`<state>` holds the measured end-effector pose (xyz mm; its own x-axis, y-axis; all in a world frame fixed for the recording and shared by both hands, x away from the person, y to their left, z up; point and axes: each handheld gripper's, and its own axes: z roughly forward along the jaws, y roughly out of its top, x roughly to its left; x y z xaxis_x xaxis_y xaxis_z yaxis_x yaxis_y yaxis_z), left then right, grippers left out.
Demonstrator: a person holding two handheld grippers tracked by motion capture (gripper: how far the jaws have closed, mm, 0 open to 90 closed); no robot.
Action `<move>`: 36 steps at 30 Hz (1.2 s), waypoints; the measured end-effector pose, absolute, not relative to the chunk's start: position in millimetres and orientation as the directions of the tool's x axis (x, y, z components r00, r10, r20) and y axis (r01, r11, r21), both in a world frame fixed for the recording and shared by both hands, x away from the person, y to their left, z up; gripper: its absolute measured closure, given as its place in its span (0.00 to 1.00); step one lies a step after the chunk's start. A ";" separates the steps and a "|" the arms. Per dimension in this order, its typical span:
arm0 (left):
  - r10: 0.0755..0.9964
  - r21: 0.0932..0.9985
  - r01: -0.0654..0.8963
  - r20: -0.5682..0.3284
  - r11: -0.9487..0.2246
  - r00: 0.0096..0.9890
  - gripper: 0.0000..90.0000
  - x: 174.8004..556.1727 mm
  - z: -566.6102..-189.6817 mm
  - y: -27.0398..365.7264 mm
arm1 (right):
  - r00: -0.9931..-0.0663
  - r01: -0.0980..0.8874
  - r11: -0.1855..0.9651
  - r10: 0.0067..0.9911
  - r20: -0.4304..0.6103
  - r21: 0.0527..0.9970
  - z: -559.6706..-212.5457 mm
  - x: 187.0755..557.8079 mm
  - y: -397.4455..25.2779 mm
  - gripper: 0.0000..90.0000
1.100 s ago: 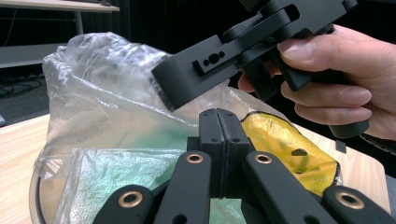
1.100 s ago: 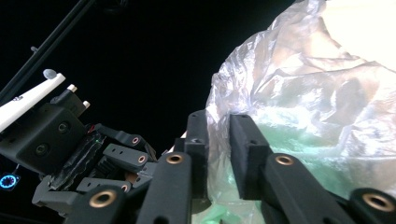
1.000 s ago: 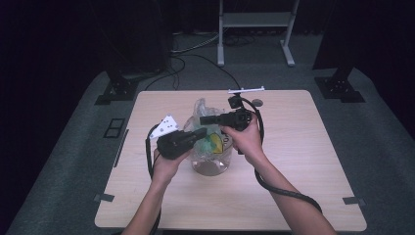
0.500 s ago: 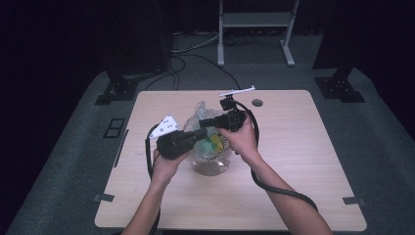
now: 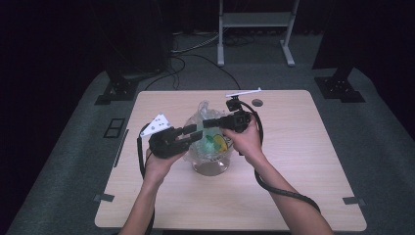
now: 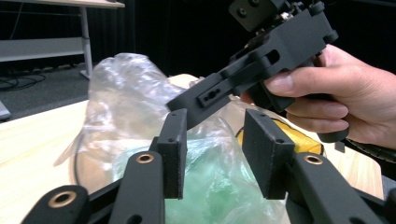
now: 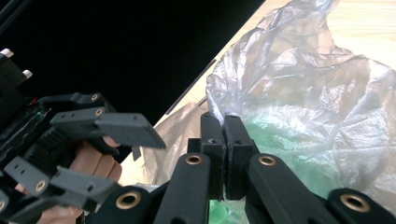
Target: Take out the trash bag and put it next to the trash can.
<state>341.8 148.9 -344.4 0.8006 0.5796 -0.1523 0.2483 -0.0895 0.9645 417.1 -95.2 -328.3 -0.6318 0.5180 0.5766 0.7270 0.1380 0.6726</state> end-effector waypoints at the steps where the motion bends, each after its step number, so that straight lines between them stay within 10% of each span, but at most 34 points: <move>1: 0.582 0.965 0.247 -0.152 -0.088 0.799 0.66 341.9 -344.0 150.8 | -0.632 0.727 0.138 0.518 0.577 0.673 -328.3 417.1 -95.2 1.00; 36: 0.726 0.941 0.339 -0.226 -0.011 0.650 0.29 358.5 -362.3 205.6 | -0.663 0.696 0.046 0.427 0.615 0.717 -304.7 401.5 -136.2 1.00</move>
